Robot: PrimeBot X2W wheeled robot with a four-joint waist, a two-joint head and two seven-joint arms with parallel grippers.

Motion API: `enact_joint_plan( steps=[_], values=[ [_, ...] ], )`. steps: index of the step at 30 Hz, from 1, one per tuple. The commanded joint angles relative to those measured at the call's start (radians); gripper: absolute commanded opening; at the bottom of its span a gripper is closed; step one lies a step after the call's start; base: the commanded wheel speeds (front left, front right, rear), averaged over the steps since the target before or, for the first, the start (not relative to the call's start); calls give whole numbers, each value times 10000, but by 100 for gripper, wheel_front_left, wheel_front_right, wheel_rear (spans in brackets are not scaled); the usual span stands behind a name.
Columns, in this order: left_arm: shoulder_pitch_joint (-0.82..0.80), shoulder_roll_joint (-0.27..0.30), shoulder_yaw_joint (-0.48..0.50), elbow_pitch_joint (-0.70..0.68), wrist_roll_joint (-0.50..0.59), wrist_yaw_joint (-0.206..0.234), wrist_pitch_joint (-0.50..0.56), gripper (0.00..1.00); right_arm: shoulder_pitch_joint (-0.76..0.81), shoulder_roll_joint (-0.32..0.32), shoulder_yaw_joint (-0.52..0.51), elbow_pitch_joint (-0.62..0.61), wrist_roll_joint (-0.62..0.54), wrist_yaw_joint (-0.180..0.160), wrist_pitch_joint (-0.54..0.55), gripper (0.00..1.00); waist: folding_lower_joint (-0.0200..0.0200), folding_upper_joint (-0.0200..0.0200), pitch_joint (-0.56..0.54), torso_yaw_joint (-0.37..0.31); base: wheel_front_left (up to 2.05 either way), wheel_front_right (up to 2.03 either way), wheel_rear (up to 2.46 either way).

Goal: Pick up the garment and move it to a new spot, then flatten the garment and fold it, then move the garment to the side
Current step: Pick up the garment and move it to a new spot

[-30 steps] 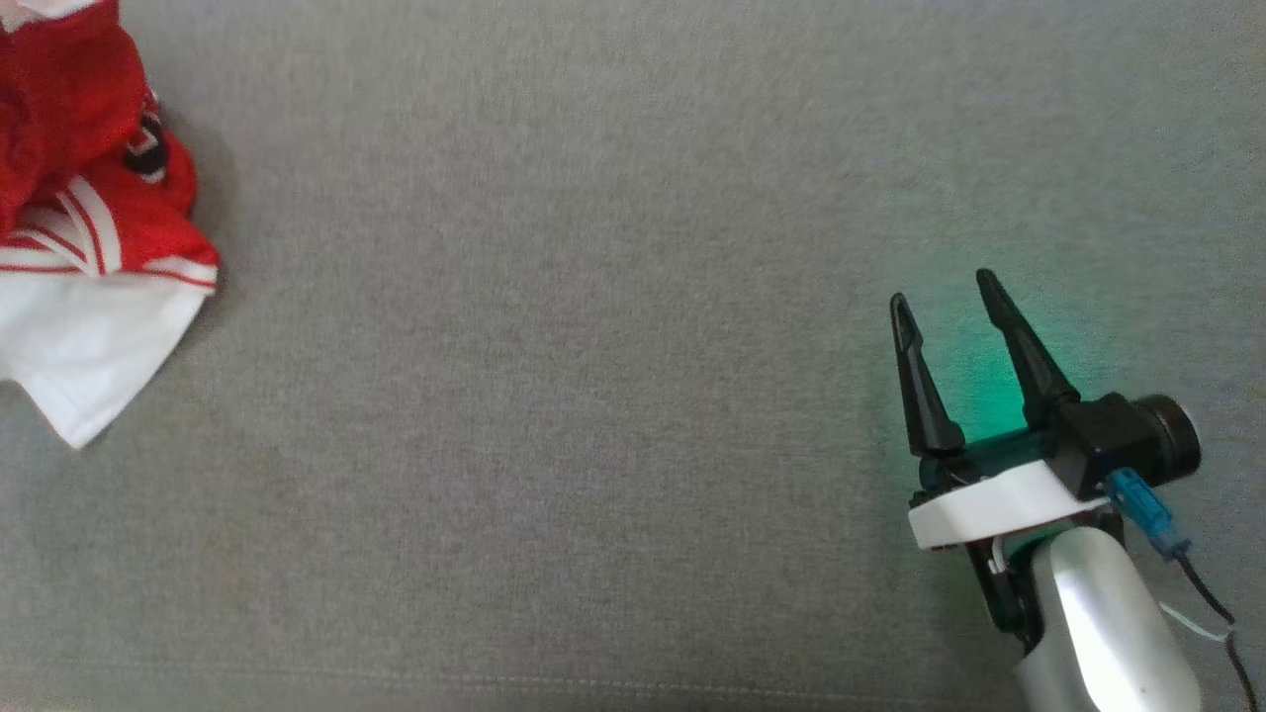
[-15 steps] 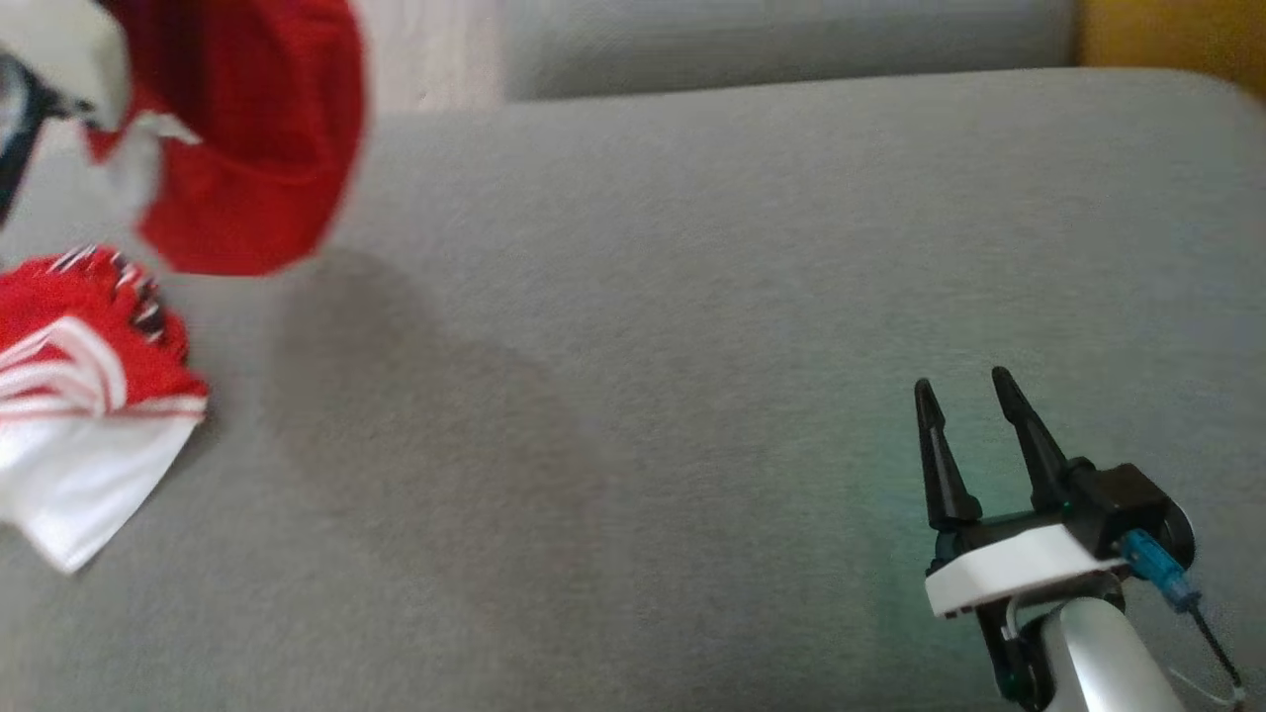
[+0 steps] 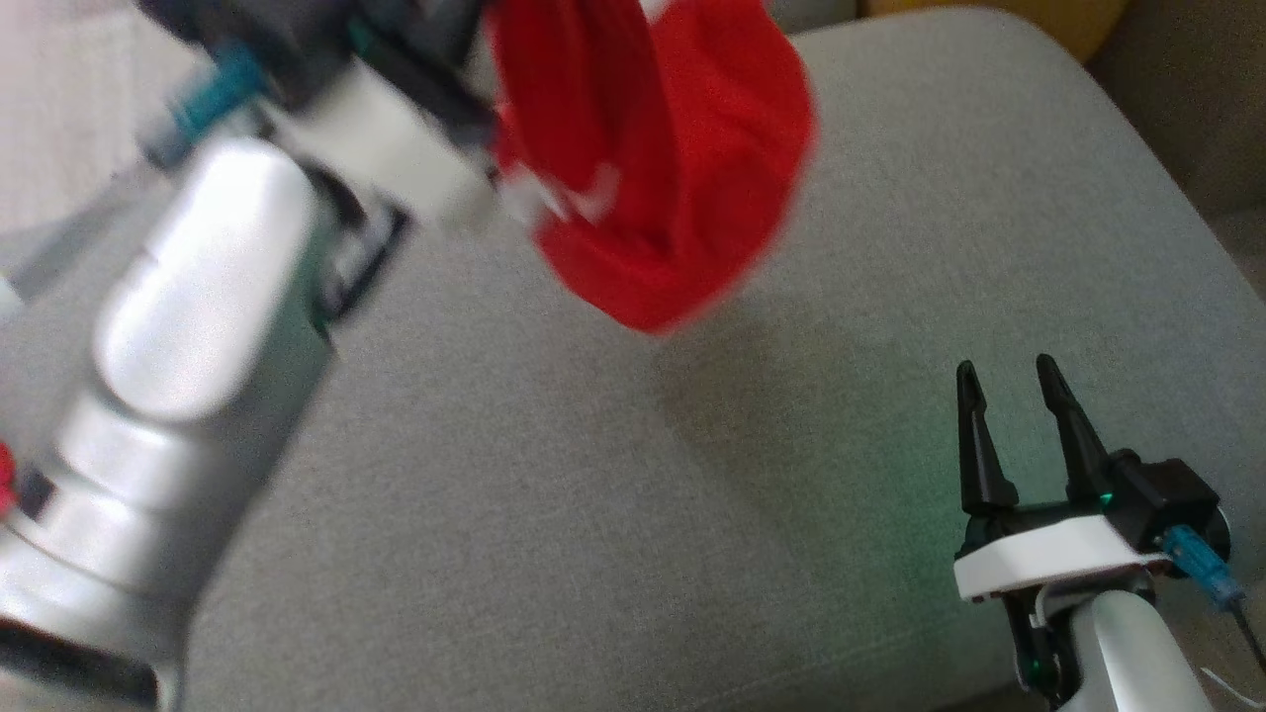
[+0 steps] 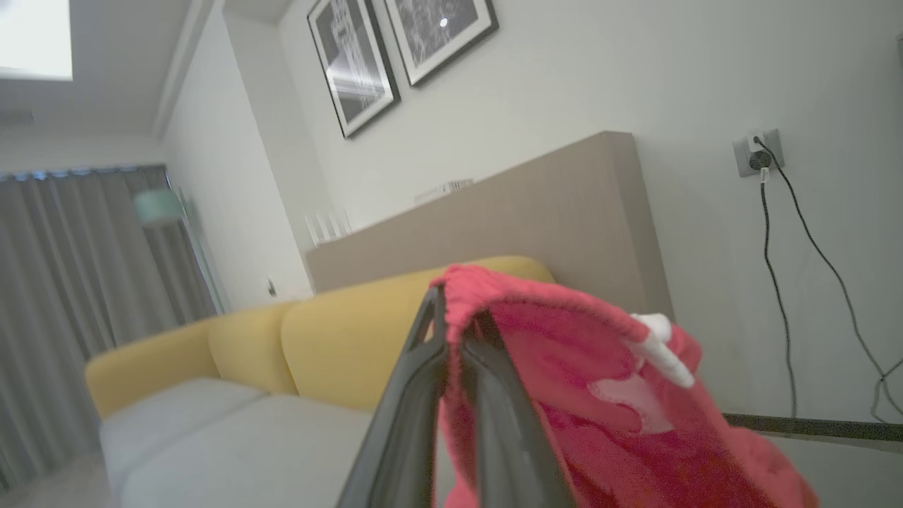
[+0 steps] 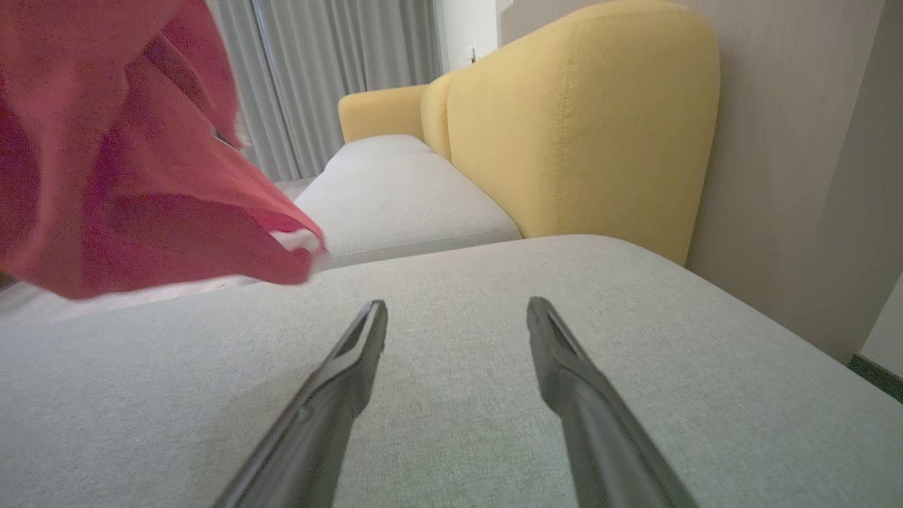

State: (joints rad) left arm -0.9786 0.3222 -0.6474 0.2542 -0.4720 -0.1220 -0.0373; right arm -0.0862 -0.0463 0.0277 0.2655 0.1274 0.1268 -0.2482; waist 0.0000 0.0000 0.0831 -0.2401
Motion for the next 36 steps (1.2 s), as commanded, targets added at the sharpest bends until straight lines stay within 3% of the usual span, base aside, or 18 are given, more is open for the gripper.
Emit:
enact_joint_plan(
  steps=[1, 6, 13, 15, 17, 30, 36],
  values=[
    [124, 339, 308, -106, -38, 109, -170, 0, -157, -39, 255, -374, 66, 39, -134, 100, 0, 0, 366, -238, 0, 0, 0],
    [2280, -133, -83, 956, 10, 512, -1784, 0, -143, -39, 226, -467, 210, 39, -134, 100, 0, 0, 751, -278, 0, 0, 0],
    [4208, -697, -5, 2674, 20, 681, -2232, 0, -222, -39, 221, -482, 187, 39, -135, 100, 0, 0, 955, -90, 0, 0, 0],
    [4476, -855, 282, 2697, 116, 655, -2238, 41, -235, -39, 268, -441, 153, 39, -135, 100, 0, 0, 946, 15, 0, 0, 0],
    [4761, -1020, 597, 2689, 211, 611, -2240, 100, -246, -39, 298, -407, 137, 39, -135, 100, 0, 0, 904, 130, 0, 0, 0],
    [6453, -1672, 2502, 1896, 899, 266, -2243, 100, -108, -39, 318, -168, -84, 39, -135, 100, 0, 0, -1, 961, 0, 0, 0],
    [7683, -2042, 3379, 1148, 995, 439, -2244, 100, 159, -39, 182, -177, -86, 39, -135, 100, 0, 0, -453, 1392, 0, 0, 0]
  ],
)
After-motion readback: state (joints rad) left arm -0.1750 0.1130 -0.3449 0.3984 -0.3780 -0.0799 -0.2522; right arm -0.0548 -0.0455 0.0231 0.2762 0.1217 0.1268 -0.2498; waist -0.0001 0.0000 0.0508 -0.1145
